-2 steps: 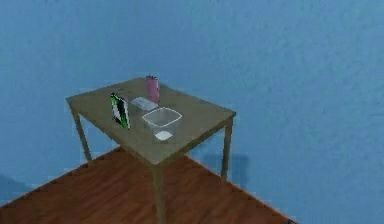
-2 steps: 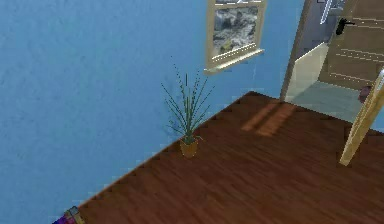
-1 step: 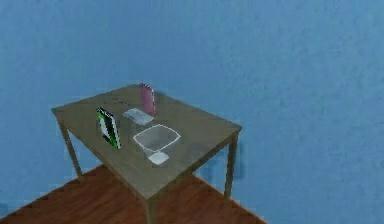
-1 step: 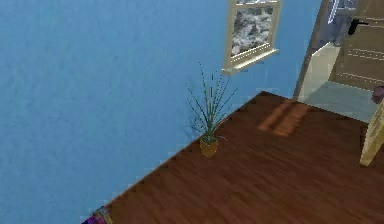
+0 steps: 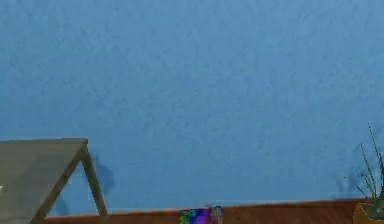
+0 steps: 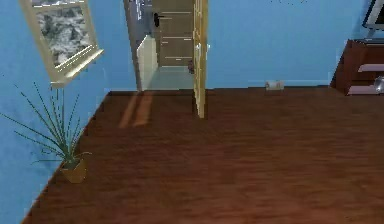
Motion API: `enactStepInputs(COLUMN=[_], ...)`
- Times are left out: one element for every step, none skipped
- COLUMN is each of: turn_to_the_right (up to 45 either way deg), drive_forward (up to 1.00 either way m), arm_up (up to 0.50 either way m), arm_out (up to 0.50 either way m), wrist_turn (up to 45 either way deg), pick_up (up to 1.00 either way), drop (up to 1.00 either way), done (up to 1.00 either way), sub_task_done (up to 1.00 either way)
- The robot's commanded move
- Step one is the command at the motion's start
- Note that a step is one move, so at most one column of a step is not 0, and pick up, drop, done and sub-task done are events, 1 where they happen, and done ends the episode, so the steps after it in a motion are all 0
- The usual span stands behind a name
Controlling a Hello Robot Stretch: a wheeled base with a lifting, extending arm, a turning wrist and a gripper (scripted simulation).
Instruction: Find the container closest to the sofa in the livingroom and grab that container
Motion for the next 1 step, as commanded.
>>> enactStepInputs(turn_to_the_right=[36.0], drive_forward=[0.0], arm_up=[0.0], arm_out=[0.0], wrist_turn=[0.0], pick_up=[0.0], drop=[0.0], done=[0.0], sub_task_done=[0.0])
